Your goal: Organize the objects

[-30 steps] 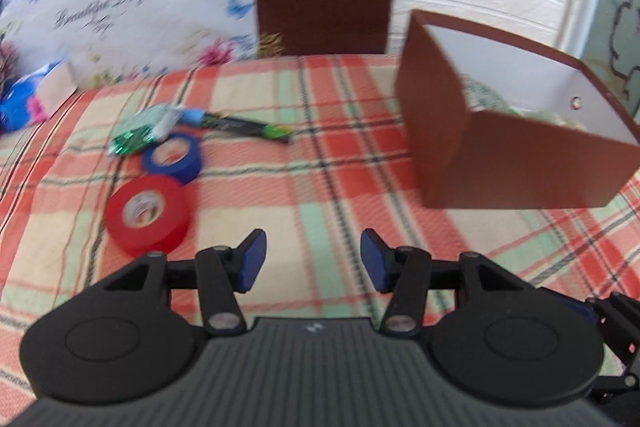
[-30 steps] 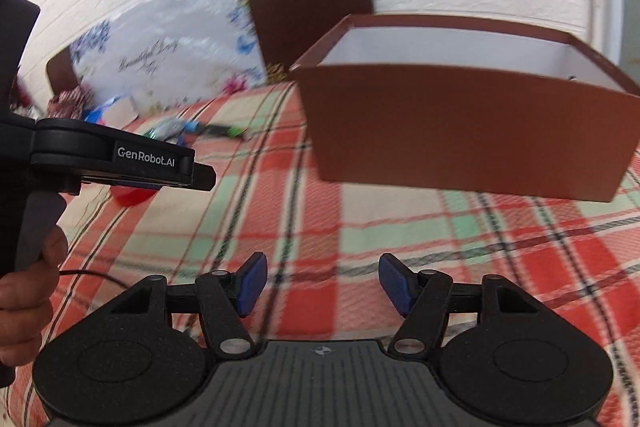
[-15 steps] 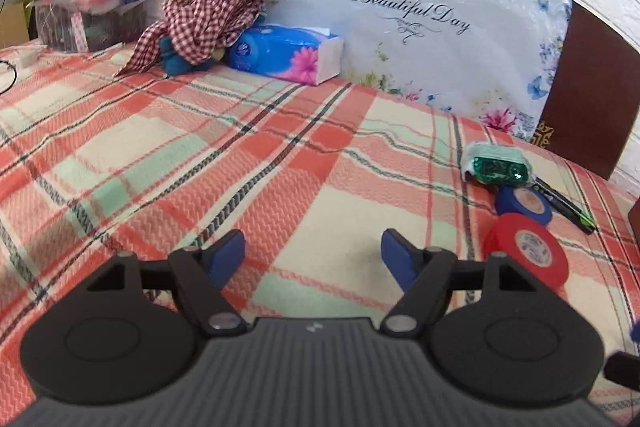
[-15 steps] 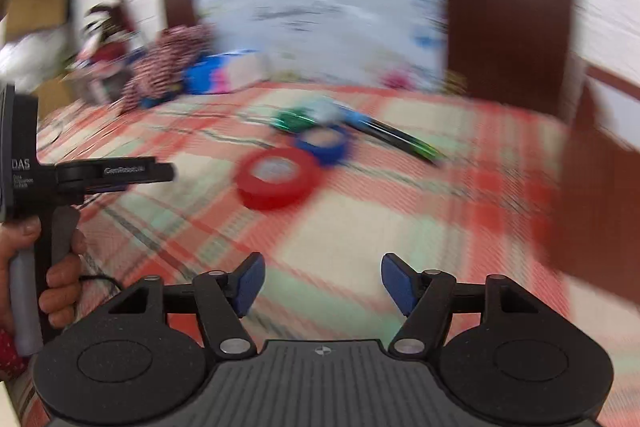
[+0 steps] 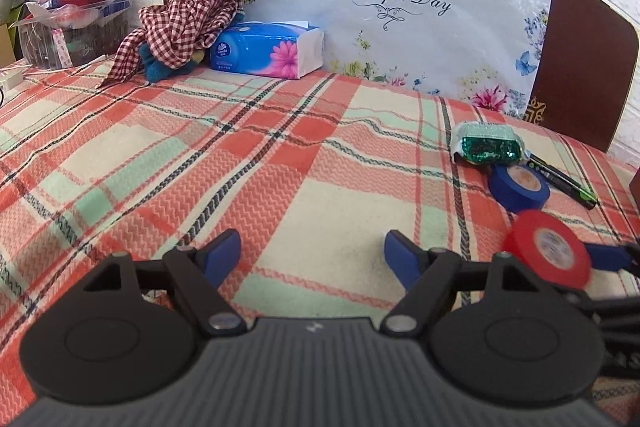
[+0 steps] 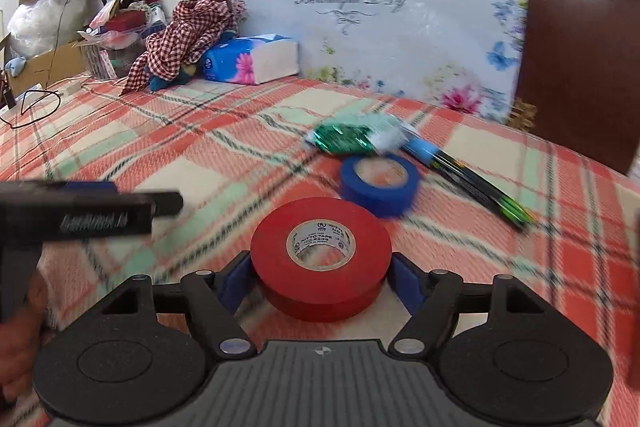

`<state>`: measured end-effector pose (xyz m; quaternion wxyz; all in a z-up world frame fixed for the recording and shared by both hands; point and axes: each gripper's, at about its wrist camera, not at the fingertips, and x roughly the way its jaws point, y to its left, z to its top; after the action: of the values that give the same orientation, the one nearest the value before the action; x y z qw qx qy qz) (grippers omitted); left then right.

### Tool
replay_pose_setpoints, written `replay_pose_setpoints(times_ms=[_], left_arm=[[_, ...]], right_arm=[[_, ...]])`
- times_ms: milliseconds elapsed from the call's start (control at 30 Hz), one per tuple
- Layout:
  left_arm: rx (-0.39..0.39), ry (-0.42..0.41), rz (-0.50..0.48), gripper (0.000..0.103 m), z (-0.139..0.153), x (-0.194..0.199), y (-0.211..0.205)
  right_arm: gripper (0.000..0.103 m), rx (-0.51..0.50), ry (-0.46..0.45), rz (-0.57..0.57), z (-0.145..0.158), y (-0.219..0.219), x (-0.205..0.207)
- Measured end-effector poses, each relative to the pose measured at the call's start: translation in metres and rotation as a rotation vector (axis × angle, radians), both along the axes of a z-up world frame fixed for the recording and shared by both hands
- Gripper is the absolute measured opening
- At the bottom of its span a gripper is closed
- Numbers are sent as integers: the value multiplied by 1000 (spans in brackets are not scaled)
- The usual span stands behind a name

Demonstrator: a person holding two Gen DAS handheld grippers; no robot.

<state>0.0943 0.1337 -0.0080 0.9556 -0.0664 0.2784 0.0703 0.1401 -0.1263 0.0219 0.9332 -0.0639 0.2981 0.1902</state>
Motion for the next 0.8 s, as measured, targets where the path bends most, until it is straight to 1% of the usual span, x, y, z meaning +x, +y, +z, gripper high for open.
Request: replay_pose_setpoints(times_ms=[67, 167, 233, 333, 433, 467, 533, 567, 633, 700, 800], left_arm=[[9, 3, -1, 80, 0, 1, -1], [33, 11, -2, 80, 1, 1, -5], [49, 16, -4, 81, 1, 2, -7], [89, 28, 1, 81, 1, 2, -13], [147, 40, -4, 81, 2, 3, -22], [169, 42, -5, 81, 3, 3, -26], [215, 47, -2, 81, 5, 3, -33], [241, 49, -3, 81, 6, 2, -36], [281, 56, -12, 81, 9, 1, -44], [283, 67, -24, 81, 12, -1, -52], [248, 87, -72, 80, 18, -4, -70]], right_arm=[[72, 6, 5, -33, -2, -16, -18], [71, 2, 14, -108, -2, -52, -54], [71, 11, 19, -199, -4, -84, -84], [72, 50, 20, -384, -4, -136, -123], [73, 42, 5, -538, -5, -170, -156], [74, 51, -1, -564, -4, -178, -163], [77, 95, 1, -556, -4, -193, -174], [78, 99, -1, -550, -3, -196, -178], [78, 75, -5, -538, -3, -195, -184], [78, 44, -11, -526, -4, -193, -188], [78, 60, -19, -517, -5, -198, -194]])
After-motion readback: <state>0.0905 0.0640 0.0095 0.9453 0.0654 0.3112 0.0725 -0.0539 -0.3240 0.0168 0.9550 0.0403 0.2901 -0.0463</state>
